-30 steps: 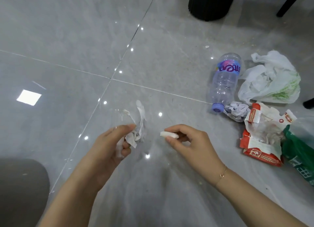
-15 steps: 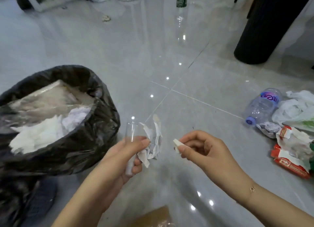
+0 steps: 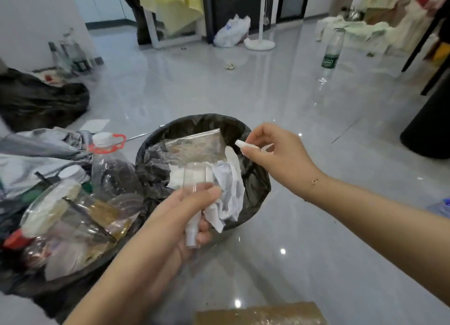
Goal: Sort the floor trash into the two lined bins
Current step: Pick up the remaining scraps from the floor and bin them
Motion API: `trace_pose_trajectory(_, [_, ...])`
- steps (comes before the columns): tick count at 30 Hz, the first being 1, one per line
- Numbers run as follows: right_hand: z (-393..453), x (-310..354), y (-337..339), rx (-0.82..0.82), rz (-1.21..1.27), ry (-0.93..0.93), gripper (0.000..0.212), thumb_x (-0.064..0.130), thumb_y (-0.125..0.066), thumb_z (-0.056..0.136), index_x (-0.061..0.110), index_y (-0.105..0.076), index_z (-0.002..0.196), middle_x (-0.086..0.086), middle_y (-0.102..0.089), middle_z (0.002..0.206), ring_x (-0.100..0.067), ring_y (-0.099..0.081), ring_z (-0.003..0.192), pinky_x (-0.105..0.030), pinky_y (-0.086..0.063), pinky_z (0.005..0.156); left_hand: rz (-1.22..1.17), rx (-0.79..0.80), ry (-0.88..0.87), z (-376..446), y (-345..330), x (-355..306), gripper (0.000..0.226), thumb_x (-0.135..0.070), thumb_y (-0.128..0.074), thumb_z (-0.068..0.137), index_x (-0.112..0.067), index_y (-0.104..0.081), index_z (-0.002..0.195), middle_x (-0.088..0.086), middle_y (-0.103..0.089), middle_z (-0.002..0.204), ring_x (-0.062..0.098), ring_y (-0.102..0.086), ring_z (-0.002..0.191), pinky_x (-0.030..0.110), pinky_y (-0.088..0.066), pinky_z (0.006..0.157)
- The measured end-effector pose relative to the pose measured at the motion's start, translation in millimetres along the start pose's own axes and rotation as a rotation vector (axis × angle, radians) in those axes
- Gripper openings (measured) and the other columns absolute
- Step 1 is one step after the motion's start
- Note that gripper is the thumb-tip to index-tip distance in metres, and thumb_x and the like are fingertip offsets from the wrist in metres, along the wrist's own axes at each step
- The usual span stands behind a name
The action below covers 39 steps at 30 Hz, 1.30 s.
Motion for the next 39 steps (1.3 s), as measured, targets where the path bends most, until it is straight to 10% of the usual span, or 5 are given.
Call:
trace_pose_trajectory(5, [20.2,-12.5,-20.1,0.033,-0.309,-0.001,0.032,0.036,-0.065,0.086,0.024,-0.061,0.115,0.01,-0.062,0.115,-0.013,-0.05,0.114,-0.035,-0.04,0.1,0.177,-0.103,-0.185,37.0,7.1,-45.7,0.041,-0.023,-0.081,0.069,-0.012,-0.063,0.104,-0.004,-0.057,0.072,0.006,-0.043,0.052,0.016,-0.036,0.041])
trace_pose_trajectory(15, [-66.1,-48.2,-2.4,-0.043,-0.157,-0.017,0.032,0.019,-0.064,0.087,0.038,-0.056,0.112,0.035,-0.049,0.109,0.016,-0.039,0.112,0.007,-0.022,0.088,1.295,-0.249,-0.25,124.2,-9.9,-62.6,0.086,-0.035,-0.072,0.081,-0.026,-0.021,0.15,0.006,-0.052,0.137,0.023,-0.056,0.112,0.03,-0.044,0.085])
trace_pose_trajectory(25, [-85.2,-50.0,11.5,-0.02,-0.143,0.038,0.033,0.011,-0.065,0.084,0.035,-0.061,0.106,0.03,-0.055,0.111,0.01,-0.042,0.114,0.001,-0.025,0.092,1.476,-0.365,-0.848,103.1,2.5,-35.7,0.031,-0.029,-0.069,0.087,-0.019,-0.068,0.116,-0.003,-0.059,0.129,0.019,-0.048,0.123,0.024,-0.029,0.099])
trace_pose_trajectory(34, [-98.4,-54.0,19.4,0.01,-0.106,-0.01,0.029,0.012,-0.062,0.087,0.035,-0.062,0.105,0.03,-0.055,0.11,0.01,-0.043,0.115,0.002,-0.025,0.091,1.56,-0.293,-0.489,120.5,-1.1,-26.1,0.02,-0.02,-0.057,0.094,-0.015,-0.074,0.102,0.006,-0.073,0.101,0.024,-0.066,0.099,0.034,-0.05,0.086])
trace_pose_trajectory(39, [-111.1,-62.2,18.9,0.043,0.005,-0.112,0.028,0.014,-0.061,0.088,0.037,-0.062,0.104,0.027,-0.058,0.11,0.012,-0.045,0.112,0.003,-0.028,0.088,1.512,-0.372,-0.743,92.2,-24.2,-29.4,0.027,-0.015,-0.06,0.09,-0.014,-0.069,0.116,0.003,-0.062,0.126,0.022,-0.056,0.118,0.03,-0.041,0.096])
Point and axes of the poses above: each hand's wrist, its own z-axis towards the middle knuckle, its own y-axis out of the back of the hand, x = y × z, the point moved 3 cm from there along z, towards the middle knuckle
